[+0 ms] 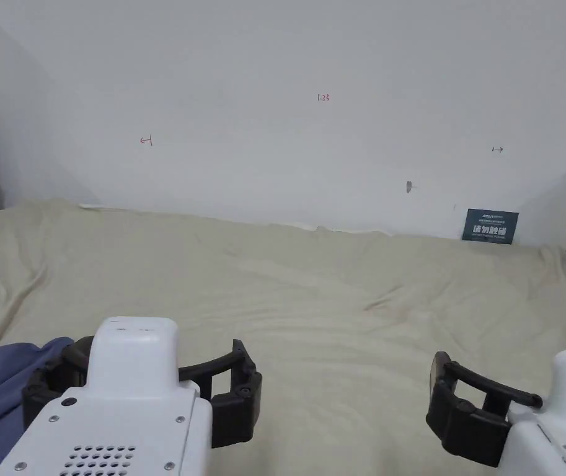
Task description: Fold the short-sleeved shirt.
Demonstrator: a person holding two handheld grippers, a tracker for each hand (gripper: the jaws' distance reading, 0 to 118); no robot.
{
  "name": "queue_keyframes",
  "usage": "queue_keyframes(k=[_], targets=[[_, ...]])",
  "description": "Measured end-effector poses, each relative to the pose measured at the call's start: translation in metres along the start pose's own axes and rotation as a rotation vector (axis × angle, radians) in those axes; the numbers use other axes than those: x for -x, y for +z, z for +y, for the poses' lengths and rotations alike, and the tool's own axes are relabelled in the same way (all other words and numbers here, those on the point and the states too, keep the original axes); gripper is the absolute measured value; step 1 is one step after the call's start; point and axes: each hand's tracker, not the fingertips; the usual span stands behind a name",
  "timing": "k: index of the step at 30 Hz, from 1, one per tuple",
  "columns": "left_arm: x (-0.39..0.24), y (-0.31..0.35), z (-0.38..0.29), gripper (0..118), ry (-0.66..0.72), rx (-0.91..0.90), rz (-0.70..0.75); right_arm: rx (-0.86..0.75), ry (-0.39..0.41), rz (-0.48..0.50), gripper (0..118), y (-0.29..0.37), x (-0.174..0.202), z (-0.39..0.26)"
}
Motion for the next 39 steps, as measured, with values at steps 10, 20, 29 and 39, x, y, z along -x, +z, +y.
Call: queue_keyframes(k=[10,20,29,39], targets=[[0.001,0.005,-0.002,114,-0.024,-0.020,0.002,0.012,-0.055,0.048,118,0.002,-0.001,0.003],[-0.003,0.002,0.000,6,-0.053,0.006,-0.014,0.014,0.034,0.039,0,0.002,0.006,0.005],[-0.002,0.001,-0.002,0,-0.038,0.014,-0.009,0.025,0.004,0.037,0,0.002,0.006,0.002],[0.020,0.001,0.003,0,-0.044,0.039,0.042,0.034,0.014,0.111,0,-0.004,0.023,0.008]])
